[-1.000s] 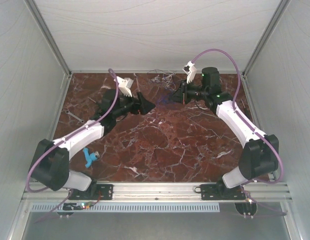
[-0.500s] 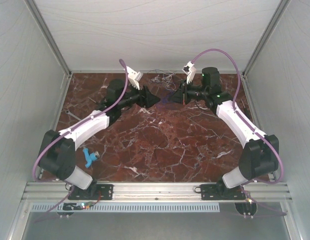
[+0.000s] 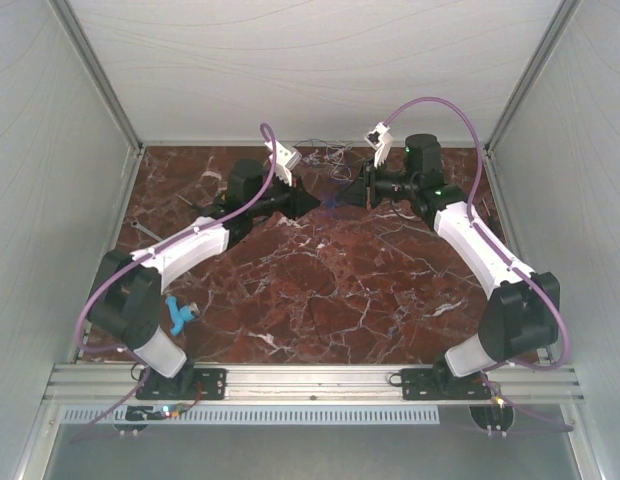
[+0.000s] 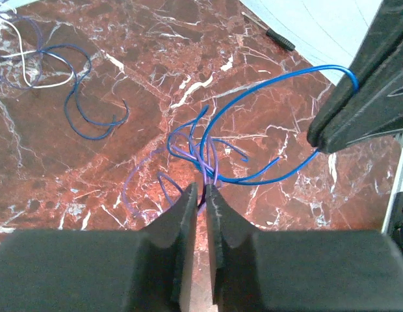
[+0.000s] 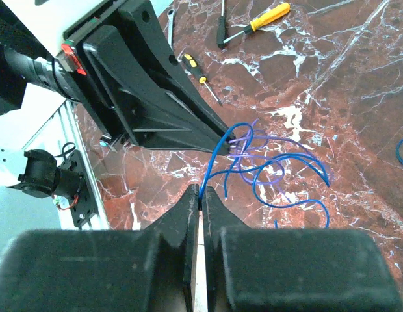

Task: Zip-tie the wires
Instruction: Untie the cable at the center of the board.

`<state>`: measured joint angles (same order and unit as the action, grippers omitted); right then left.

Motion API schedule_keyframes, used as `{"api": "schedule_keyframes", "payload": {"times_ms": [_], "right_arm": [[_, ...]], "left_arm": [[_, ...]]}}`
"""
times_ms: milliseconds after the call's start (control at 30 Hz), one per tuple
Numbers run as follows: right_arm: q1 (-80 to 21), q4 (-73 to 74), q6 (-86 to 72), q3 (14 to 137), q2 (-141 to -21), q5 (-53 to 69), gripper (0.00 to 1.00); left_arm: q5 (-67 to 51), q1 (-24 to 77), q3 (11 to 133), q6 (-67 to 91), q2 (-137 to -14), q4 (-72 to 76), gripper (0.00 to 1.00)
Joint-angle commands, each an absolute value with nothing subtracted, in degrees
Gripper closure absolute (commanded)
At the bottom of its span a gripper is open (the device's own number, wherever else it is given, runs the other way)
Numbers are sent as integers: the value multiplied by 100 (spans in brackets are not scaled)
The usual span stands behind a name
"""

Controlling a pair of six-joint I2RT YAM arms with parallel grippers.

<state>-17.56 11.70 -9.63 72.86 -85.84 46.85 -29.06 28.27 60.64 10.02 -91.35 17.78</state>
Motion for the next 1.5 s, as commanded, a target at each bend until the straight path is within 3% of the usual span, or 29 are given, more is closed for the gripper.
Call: {"api": "schedule_keyframes", "payload": {"times_ms": [0,233,667,1067,1467], "right_arm": [[-1758,1063,-844,7242,-8338,4798,100],[-1758,1032,-835,7207,-8305,4804,100],[-1756,875,-826,7016,-8007,4350,100],[-1526,155,-1142,6421,-7215,3633,100],[-1445,-51,-1186,6137,-6720,2906,100]], "left_arm": [[-2830,2865,6323,883,-9209,1967,96],[-2606,2870,6118,896,-9082,2197,100],[-14,2622,6168,892,-9037,1517,100],[-58,1523,6688,1250,-9419,1150,100],[295,1169,8120,581,-10517,322,100]]}}
